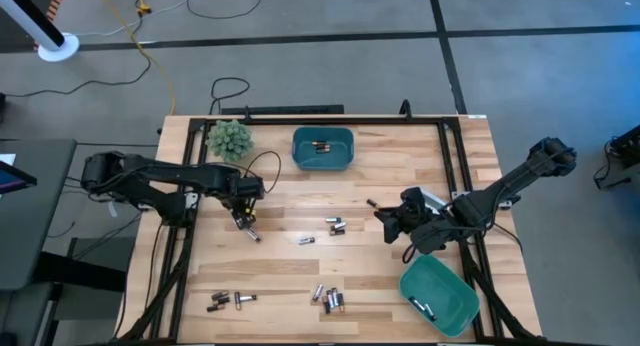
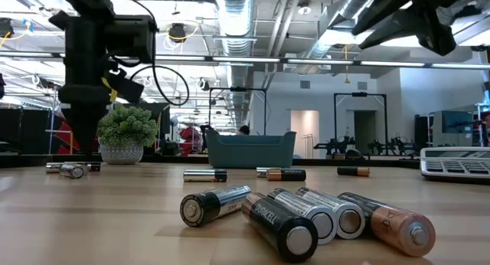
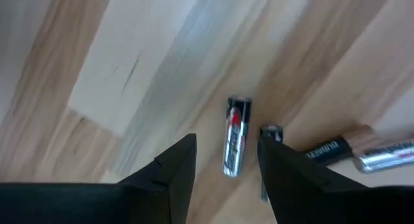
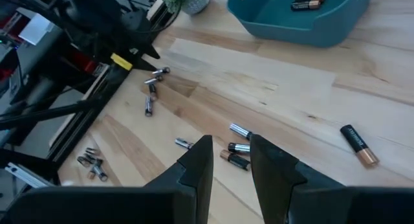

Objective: Sort batteries
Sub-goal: Put the silver battery into the green bin

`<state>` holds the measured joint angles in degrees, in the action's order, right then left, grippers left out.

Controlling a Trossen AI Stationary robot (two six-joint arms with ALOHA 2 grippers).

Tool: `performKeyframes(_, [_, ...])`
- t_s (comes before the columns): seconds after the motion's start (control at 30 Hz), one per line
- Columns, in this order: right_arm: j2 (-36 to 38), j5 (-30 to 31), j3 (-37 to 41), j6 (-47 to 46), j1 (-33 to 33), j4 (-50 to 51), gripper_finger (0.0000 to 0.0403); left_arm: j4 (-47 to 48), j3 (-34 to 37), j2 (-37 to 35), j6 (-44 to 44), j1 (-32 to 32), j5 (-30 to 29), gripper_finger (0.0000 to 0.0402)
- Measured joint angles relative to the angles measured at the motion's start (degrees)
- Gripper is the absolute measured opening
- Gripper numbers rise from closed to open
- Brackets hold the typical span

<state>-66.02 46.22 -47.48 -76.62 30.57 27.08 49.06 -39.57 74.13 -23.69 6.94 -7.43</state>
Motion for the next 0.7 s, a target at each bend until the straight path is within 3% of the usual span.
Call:
performKeyframes(0.5, [0.00,0.00,0.00,0.03,0.02,-2.48,0.0118,-8.94,7.25,-0.16,2.90,1.75,2.12,0.0154])
performKeyframes(0.7, [0.00,0.00,0.00,0.15,0.02,-2.46,0.0118,-9.68,7.98,-0.15,1.73,1.70,0.72,0.0104])
